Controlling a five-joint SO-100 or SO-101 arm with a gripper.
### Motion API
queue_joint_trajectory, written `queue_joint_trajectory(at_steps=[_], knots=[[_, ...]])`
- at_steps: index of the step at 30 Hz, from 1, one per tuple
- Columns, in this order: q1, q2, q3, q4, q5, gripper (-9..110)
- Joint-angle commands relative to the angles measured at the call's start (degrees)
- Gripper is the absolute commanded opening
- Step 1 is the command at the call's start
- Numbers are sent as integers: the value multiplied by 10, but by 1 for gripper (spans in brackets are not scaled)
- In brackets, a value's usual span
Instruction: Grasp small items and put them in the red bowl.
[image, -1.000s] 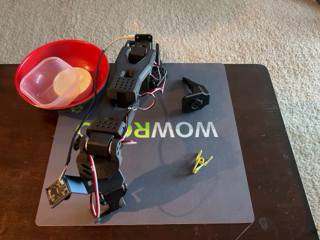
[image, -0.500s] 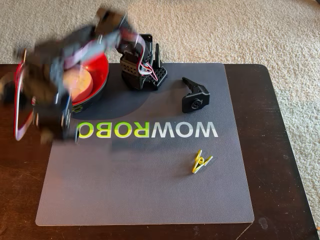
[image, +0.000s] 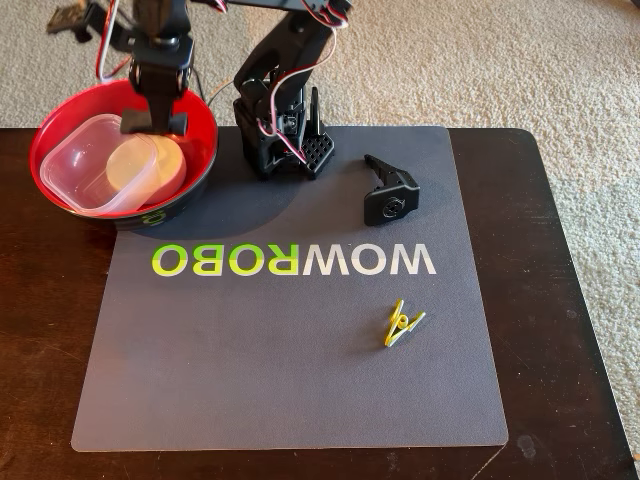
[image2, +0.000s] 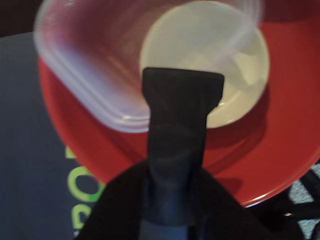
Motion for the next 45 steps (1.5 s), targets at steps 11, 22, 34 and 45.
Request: queue_joint_trajectory(at_steps=[11, 22, 34, 45], knots=[[183, 112, 120, -11, 200, 0], [212, 49, 151, -72, 211, 26], [125, 93, 120, -4, 195, 30], [-247, 188, 91, -6, 57, 30]])
